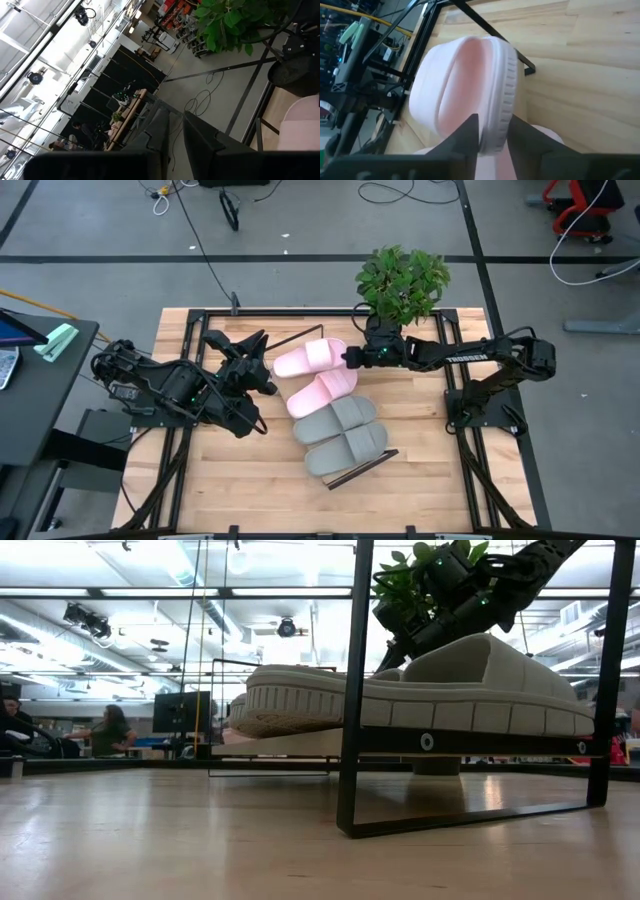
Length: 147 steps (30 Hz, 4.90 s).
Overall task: Pick and place slides into the shelf
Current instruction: Put the pink slide on the shelf
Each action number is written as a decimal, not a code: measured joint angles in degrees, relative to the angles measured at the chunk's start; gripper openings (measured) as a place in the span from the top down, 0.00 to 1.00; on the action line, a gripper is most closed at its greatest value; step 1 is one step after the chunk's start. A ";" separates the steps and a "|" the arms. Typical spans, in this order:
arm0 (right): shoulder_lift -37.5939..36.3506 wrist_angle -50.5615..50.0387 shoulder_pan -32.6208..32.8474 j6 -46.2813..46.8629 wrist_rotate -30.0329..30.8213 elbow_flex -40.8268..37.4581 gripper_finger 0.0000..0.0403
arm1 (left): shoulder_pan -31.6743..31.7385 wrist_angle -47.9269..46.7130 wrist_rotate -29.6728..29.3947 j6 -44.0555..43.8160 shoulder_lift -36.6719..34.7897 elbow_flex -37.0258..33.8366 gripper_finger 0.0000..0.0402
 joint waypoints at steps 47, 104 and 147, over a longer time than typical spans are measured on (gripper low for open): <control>0.00 -0.75 -3.01 -23.65 -1.89 -0.07 0.74 | 0.00 0.02 0.57 -1.42 0.01 0.00 0.84; 0.00 -11.68 -2.08 -34.68 3.99 7.78 0.44 | 0.00 0.31 0.61 -1.82 0.01 0.00 0.83; 10.48 1.63 0.36 -26.85 -1.80 7.99 0.58 | 0.26 0.31 2.73 -2.95 0.01 0.00 0.83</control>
